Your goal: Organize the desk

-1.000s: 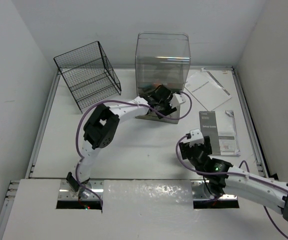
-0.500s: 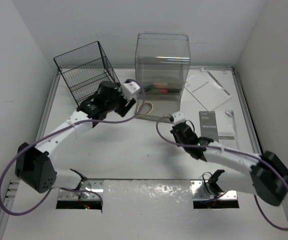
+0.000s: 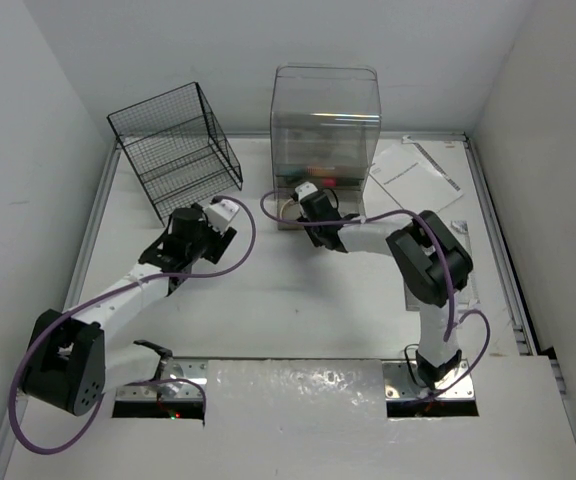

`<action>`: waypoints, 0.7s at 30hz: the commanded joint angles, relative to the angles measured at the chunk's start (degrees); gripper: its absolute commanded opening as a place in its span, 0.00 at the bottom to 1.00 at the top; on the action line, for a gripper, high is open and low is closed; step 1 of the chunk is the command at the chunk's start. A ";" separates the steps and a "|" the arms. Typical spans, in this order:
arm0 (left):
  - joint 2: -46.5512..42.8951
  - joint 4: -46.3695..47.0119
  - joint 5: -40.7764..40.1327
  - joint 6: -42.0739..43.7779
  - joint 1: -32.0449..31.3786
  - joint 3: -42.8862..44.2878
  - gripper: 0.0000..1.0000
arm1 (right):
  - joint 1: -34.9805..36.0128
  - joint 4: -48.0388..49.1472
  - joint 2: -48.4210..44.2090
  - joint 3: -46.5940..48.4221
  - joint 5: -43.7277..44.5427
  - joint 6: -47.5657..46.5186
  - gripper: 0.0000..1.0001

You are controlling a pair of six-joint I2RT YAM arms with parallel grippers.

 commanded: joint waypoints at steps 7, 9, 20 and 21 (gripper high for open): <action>3.11 12.90 -3.20 1.00 0.99 -2.45 0.64 | -2.39 20.99 4.24 1.45 7.56 -21.95 0.00; 3.99 12.99 -2.76 1.00 0.99 -2.10 0.64 | -2.39 23.20 6.17 4.16 8.89 -25.29 0.00; 6.19 12.11 -1.96 1.09 1.08 -1.31 0.64 | -3.10 29.08 15.24 12.97 15.39 -26.19 0.00; 6.28 12.02 -1.79 1.09 1.08 -1.22 0.64 | -3.01 29.87 14.98 12.54 16.70 -25.32 0.00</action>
